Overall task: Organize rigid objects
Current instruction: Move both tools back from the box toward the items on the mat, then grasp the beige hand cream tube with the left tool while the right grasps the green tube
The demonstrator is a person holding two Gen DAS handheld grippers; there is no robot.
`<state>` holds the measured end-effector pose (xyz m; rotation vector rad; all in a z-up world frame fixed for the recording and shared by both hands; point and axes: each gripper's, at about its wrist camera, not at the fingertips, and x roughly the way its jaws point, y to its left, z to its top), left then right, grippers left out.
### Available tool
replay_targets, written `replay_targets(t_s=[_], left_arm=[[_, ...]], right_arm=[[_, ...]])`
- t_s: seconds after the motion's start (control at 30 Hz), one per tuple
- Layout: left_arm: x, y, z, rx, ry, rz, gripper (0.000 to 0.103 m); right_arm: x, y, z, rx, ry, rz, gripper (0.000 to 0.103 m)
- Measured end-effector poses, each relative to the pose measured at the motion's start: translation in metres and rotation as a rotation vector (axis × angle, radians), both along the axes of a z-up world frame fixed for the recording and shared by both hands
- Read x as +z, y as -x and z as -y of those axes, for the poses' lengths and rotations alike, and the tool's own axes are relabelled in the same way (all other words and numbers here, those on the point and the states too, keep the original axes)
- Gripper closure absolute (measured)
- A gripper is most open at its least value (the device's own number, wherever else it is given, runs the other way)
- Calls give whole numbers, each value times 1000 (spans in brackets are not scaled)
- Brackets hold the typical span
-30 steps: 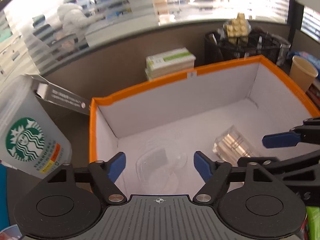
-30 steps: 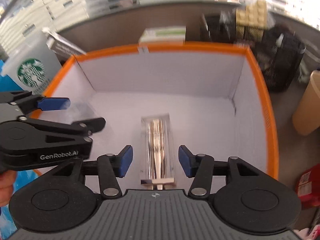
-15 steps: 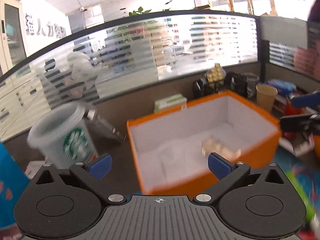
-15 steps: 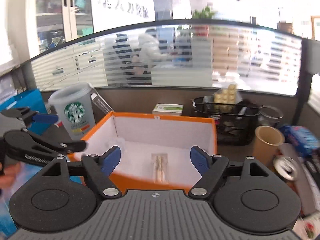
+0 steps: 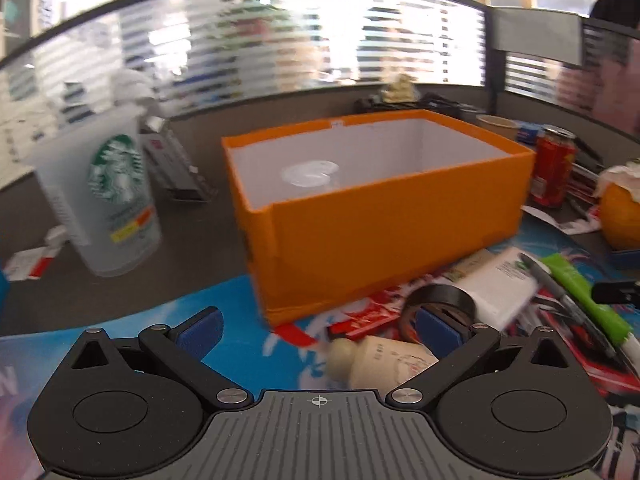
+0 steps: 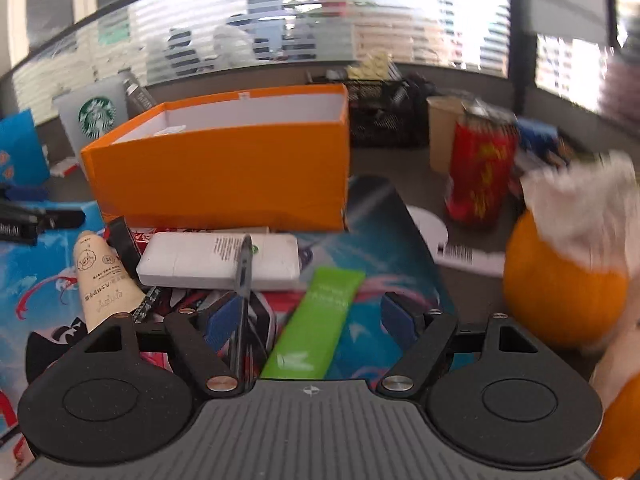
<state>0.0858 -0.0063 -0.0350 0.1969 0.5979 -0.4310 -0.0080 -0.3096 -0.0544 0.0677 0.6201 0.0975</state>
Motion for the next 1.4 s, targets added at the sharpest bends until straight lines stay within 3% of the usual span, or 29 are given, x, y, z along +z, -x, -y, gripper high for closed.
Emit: replay_targets(t_s=[0.1, 0.3, 0.53, 0.83, 0.9, 1.0, 1.1, 1.23, 1.4], left_arm=[[-4, -1, 2, -108, 40, -7, 0], [-5, 10, 14, -316, 65, 94, 0], [-11, -5, 10, -468, 144, -70, 0], [-39, -1, 26, -555, -26, -134, 0], [-43, 8, 29, -561, -73, -122, 0], [-43, 21, 23, -557, -52, -133, 0], [-43, 37, 19, -556, -56, -135, 0], [-40, 50, 21, -523, -87, -92, 0], [-35, 41, 24, -459, -26, -110, 0]], right_arm=[[-4, 4, 9, -24, -39, -3, 26], [-12, 6, 20, -62, -56, -6, 20], [-16, 5, 22, -56, -77, -10, 19], [-16, 5, 24, -62, -72, -9, 17], [-17, 5, 20, -65, -32, -4, 18], [-18, 8, 10, -71, 59, 16, 20], [-19, 9, 1, -52, 114, 29, 28], [-23, 3, -7, -20, 99, 8, 50], [-27, -3, -15, -17, 100, -14, 57]])
